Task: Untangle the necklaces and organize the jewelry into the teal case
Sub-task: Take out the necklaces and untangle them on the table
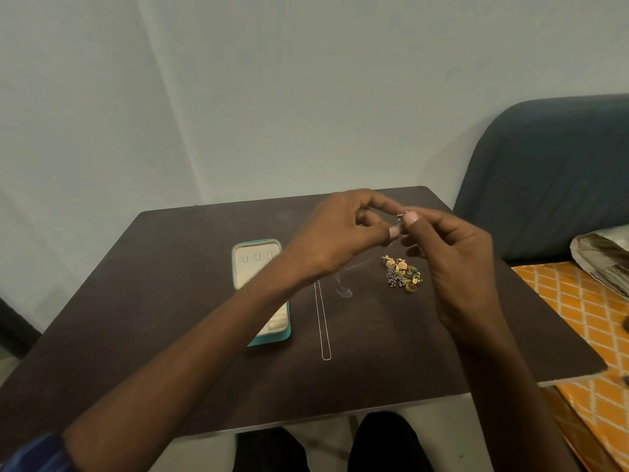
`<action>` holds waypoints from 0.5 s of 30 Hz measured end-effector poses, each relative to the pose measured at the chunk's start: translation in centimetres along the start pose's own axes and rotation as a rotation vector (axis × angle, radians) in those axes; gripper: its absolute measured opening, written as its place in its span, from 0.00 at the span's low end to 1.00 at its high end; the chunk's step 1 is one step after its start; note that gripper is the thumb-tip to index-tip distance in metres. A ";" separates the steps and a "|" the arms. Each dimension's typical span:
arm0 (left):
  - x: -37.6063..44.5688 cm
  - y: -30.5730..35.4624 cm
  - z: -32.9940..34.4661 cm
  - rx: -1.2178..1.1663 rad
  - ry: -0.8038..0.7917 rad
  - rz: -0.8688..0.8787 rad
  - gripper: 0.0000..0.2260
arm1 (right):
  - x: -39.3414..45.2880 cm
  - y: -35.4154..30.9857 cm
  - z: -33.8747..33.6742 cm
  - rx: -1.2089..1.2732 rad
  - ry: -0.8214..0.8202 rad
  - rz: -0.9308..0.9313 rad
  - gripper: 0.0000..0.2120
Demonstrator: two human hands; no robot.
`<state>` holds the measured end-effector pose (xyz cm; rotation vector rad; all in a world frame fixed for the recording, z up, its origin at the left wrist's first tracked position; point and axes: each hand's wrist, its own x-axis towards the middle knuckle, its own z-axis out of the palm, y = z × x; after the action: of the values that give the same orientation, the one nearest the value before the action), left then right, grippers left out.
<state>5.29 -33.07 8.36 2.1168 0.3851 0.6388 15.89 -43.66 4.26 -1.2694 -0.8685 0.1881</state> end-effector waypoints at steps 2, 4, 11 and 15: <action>0.0 -0.1 0.0 0.012 0.024 0.016 0.11 | 0.1 -0.1 0.0 0.000 0.007 -0.007 0.08; 0.0 -0.1 -0.1 0.004 0.039 0.029 0.11 | 0.2 -0.1 0.0 -0.004 0.020 -0.007 0.08; -0.1 0.1 -0.4 -0.218 0.050 0.021 0.09 | -0.1 0.2 0.0 -0.029 -0.012 0.005 0.06; -0.3 0.0 -0.4 -0.381 0.038 -0.025 0.09 | -0.3 0.3 0.0 -0.032 -0.045 0.012 0.06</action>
<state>4.83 -32.94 8.42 1.7376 0.2840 0.6798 15.76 -43.73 3.83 -1.3042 -0.9059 0.2141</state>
